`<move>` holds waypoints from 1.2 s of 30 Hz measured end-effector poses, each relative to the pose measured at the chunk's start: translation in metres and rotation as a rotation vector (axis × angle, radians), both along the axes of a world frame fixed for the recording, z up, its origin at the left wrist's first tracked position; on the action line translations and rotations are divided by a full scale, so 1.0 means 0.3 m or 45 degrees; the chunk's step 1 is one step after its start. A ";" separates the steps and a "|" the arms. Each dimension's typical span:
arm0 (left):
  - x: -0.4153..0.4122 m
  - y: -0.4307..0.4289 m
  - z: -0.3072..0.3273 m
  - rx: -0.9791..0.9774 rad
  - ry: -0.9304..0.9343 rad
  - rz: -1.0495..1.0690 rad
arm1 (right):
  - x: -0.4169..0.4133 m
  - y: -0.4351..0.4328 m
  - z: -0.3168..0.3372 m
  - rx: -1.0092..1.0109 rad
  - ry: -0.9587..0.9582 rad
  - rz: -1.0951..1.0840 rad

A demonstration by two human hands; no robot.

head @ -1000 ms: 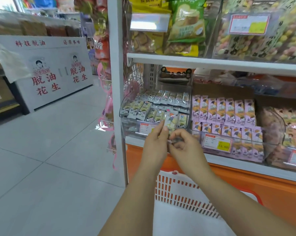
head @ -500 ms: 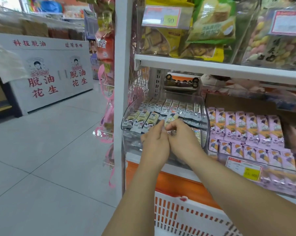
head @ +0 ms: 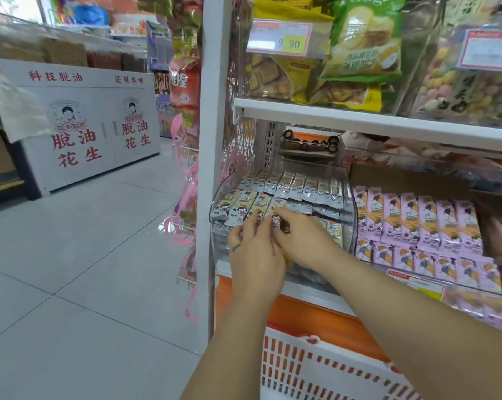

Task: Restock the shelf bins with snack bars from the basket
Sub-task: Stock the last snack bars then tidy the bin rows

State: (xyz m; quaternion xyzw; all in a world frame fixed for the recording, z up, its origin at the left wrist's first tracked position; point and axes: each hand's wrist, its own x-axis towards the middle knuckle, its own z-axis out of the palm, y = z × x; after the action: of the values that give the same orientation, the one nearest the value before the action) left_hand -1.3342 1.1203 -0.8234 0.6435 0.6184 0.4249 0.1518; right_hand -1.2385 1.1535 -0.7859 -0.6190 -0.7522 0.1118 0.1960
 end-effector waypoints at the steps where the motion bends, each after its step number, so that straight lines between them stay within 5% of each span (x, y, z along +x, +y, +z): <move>1: 0.002 -0.006 0.002 -0.002 0.012 0.005 | 0.008 -0.007 0.003 -0.008 -0.041 0.013; 9: -0.061 -0.155 0.009 0.144 0.277 -0.137 | 0.103 -0.270 -0.017 0.307 0.024 0.331; 16: -0.178 -0.337 -0.289 -0.127 0.554 -0.332 | 0.289 -0.444 -0.344 -0.372 -0.024 0.416; 23: -0.195 -0.392 -0.593 -0.343 0.344 -0.191 | 0.408 -0.515 -0.745 -1.030 -0.064 0.320; 36: -0.189 -0.400 -0.641 -0.276 0.323 -0.159 | 0.176 -0.532 -1.152 -1.366 -0.184 0.423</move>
State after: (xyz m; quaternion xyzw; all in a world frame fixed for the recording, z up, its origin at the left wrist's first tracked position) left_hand -1.3909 1.0003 -1.0156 0.7089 0.6336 0.2609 0.1671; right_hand -1.1857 0.9938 -1.1316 -0.5115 -0.6887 0.4653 -0.2182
